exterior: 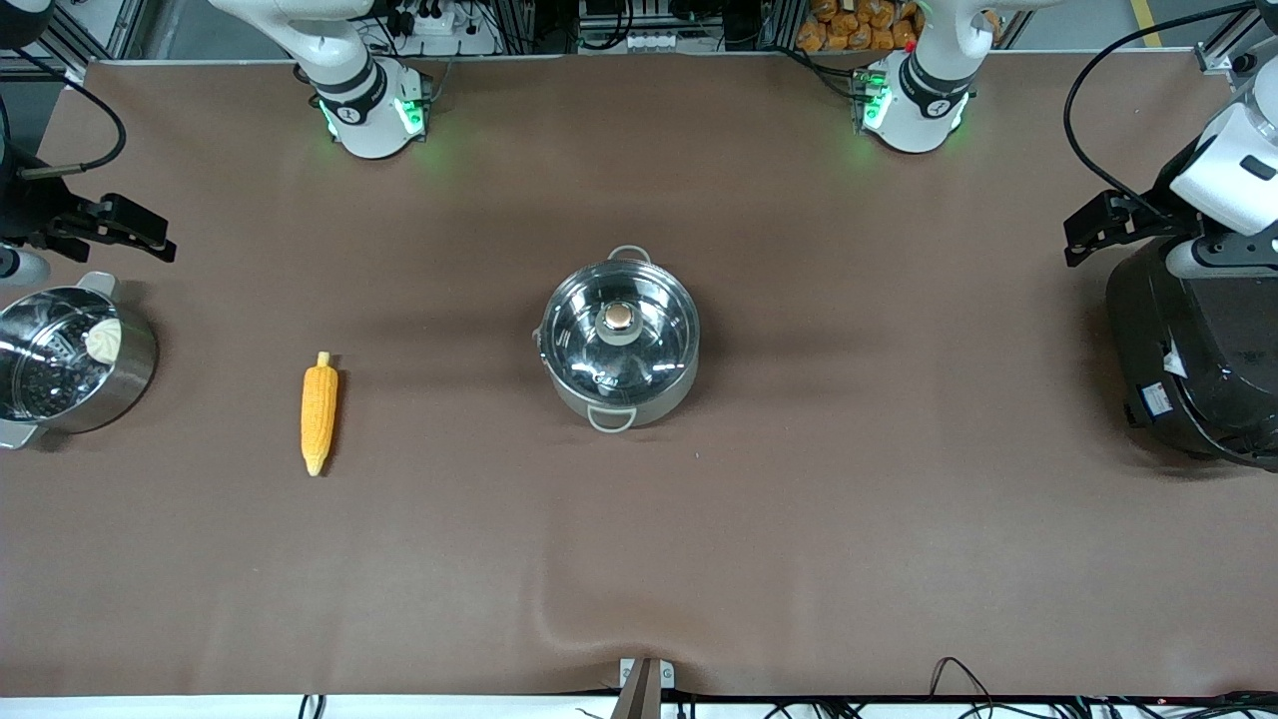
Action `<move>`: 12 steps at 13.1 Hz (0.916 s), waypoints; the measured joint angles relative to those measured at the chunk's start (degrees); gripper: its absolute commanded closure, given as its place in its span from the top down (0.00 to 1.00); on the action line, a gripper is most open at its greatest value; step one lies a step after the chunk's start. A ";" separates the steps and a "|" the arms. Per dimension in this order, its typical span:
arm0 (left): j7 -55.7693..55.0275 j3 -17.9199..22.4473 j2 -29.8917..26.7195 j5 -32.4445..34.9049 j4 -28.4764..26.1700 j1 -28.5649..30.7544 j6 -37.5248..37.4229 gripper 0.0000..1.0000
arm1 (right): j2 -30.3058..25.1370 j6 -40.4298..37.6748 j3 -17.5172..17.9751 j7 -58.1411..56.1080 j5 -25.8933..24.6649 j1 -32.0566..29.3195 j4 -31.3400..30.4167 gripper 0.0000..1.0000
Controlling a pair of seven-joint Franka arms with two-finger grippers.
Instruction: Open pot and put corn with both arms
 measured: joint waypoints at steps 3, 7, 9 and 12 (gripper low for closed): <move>0.00 0.01 0.00 0.00 0.03 0.00 0.00 1.00 | 0.00 -0.07 0.00 0.00 0.00 -0.06 0.00 1.00; 0.00 -0.09 0.04 0.00 1.28 -0.18 0.01 1.00 | 0.00 -0.09 0.00 0.00 0.00 -0.07 0.00 1.00; 0.00 -0.86 0.82 -0.10 1.86 -0.63 0.03 1.00 | 0.01 -0.13 0.01 0.00 0.00 -0.07 -0.06 1.00; -5.71 -4.01 4.81 -0.61 5.56 -3.12 0.16 1.00 | 0.24 -0.11 0.01 0.00 0.00 -0.18 -0.86 1.00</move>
